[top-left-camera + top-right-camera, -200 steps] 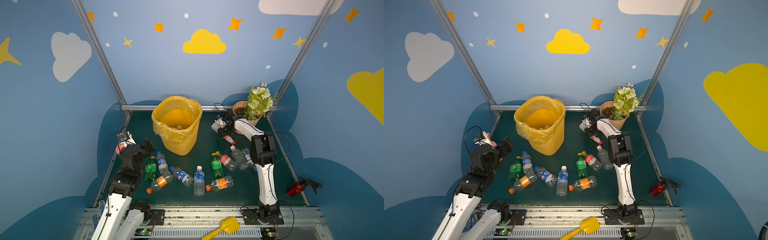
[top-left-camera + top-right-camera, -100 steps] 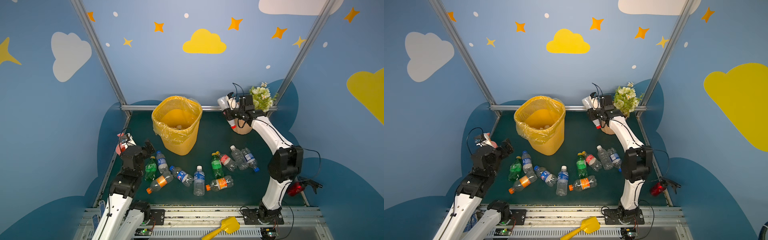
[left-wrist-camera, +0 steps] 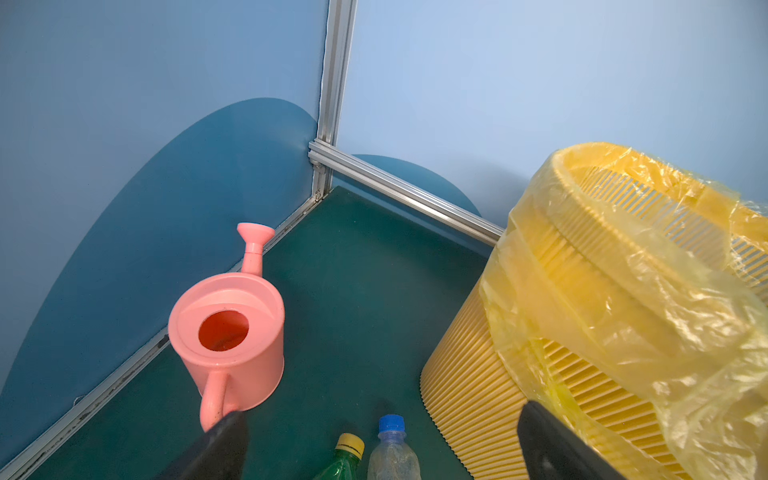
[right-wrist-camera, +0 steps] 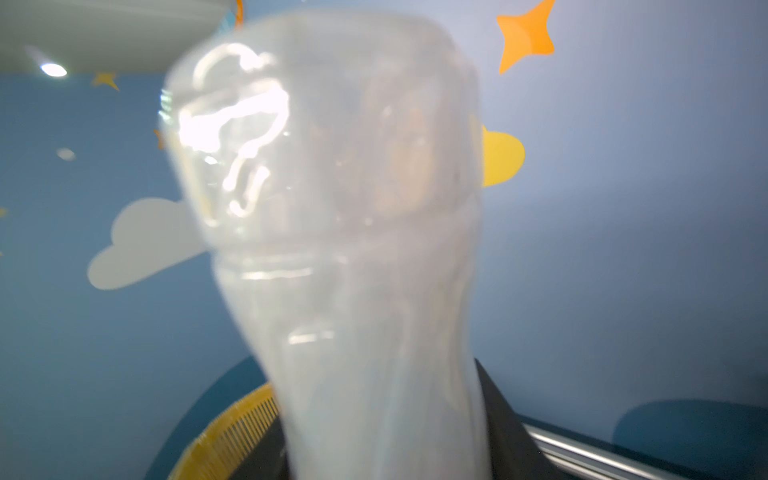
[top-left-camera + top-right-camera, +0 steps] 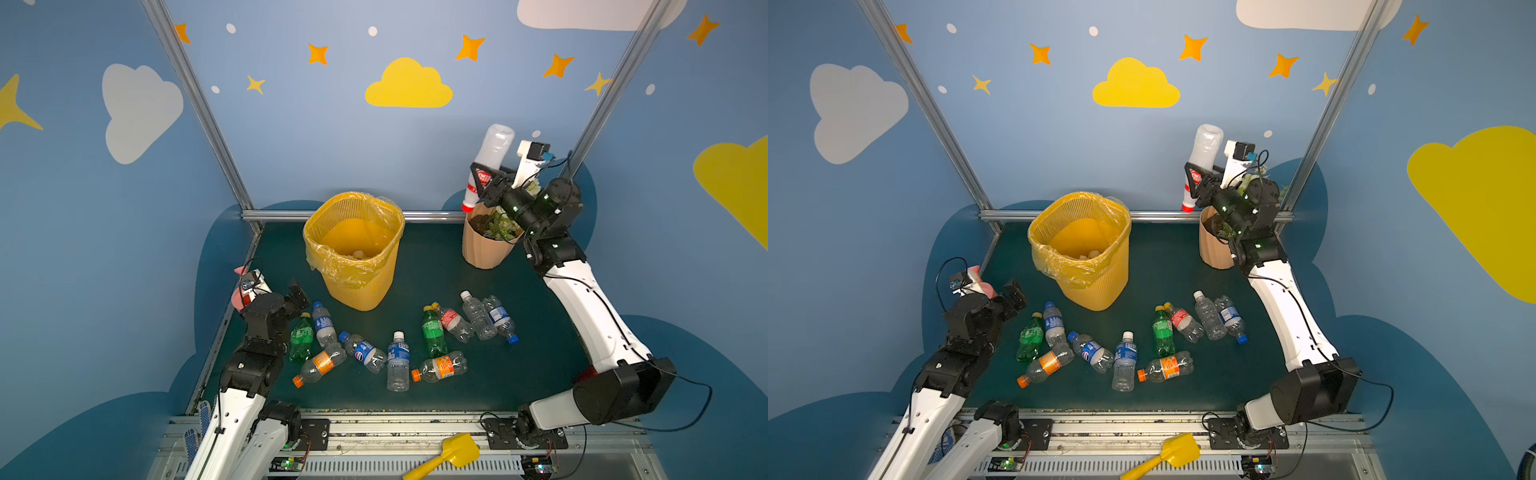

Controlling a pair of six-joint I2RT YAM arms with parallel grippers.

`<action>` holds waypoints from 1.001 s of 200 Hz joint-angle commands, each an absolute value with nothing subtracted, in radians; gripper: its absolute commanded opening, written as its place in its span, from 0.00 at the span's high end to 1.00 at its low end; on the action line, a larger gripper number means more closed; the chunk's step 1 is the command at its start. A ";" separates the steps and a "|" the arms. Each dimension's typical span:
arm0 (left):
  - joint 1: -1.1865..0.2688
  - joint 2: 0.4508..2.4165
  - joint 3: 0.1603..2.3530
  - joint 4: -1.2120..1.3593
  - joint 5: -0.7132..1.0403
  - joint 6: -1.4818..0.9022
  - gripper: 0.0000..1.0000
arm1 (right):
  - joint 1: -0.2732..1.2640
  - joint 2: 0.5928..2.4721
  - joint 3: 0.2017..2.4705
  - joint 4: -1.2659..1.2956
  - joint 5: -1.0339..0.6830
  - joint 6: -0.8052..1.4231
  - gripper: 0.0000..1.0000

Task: Throw the plastic bottles in the bin
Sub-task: 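Lift the white bottle with the right gripper and carry it over the bin, then open the right gripper to drop the white bottle into the bin, then lower the right gripper onto the crushed blue-labelled bottle while the left gripper lowers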

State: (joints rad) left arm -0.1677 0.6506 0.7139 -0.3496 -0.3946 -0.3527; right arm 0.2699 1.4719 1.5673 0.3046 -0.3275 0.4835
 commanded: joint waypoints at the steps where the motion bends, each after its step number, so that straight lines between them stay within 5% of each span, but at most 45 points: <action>1: -0.164 0.654 0.709 -0.363 -0.403 -0.365 0.00 | 0.295 1.518 1.587 0.530 -0.363 0.707 0.52; 66: -0.164 0.643 0.709 -0.371 -0.397 -0.367 0.00 | 0.545 1.892 1.848 0.468 -0.473 0.713 0.46; 87: -0.164 0.637 0.719 -0.384 -0.401 -0.355 0.00 | 0.547 1.940 1.905 0.434 -0.527 0.714 0.24; 104: -0.165 0.634 0.726 -0.388 -0.407 -0.349 0.00 | 0.543 1.905 1.955 0.341 -0.540 0.619 0.10; 138: -0.164 0.622 0.728 -0.412 -0.410 -0.387 0.00 | 0.525 1.746 1.913 0.212 -0.506 0.439 0.07; 200: -0.168 0.611 0.744 -0.574 -0.407 -0.479 0.00 | 0.431 1.407 1.425 0.126 -0.266 0.304 0.03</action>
State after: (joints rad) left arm -0.1684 0.6170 0.7200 -0.4782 -0.3950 -0.4320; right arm 0.4721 1.4399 1.5784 0.2203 -0.3832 0.3798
